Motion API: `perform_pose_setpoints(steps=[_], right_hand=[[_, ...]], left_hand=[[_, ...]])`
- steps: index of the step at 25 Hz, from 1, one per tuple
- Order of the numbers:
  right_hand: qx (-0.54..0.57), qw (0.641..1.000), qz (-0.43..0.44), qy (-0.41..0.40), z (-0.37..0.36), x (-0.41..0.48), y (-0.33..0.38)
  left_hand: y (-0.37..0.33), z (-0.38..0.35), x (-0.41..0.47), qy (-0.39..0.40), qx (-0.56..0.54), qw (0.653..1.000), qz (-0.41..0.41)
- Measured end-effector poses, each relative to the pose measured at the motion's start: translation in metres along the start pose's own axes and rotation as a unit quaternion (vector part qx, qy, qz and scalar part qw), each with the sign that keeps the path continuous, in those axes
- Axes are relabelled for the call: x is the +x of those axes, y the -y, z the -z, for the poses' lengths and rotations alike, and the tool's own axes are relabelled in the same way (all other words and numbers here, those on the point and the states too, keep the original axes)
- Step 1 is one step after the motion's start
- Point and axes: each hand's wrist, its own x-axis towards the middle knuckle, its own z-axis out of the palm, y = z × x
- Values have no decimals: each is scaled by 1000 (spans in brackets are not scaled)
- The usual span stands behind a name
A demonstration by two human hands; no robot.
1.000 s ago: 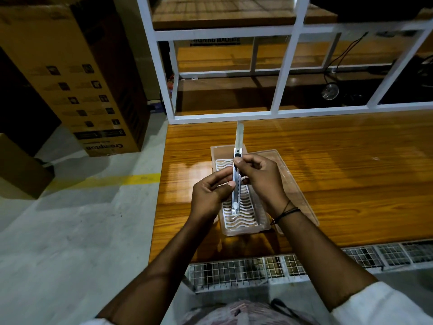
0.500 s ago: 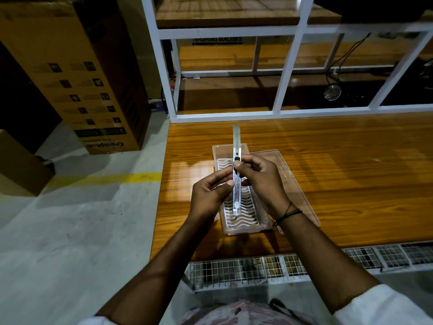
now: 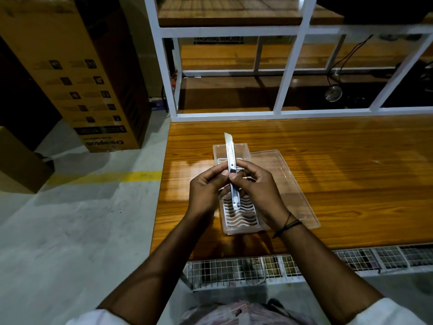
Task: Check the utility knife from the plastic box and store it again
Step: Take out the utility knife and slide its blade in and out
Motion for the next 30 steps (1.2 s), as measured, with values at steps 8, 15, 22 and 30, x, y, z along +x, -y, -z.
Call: perform_pose_setpoints(steps=[8, 15, 22, 30], right_hand=[[22, 1000, -11, 11, 2, -9, 1], [37, 999, -26, 10, 2, -17, 2], [35, 998, -38, 23, 3, -22, 0], [52, 997, -42, 36, 5, -23, -4]], left_hand=[[-2, -3, 2, -4, -4, 1000, 13], [-2, -5, 3, -15, 3, 1000, 6], [-2, -8, 2, -28, -8, 1000, 13], [0, -12, -2, -51, 8, 998, 19]])
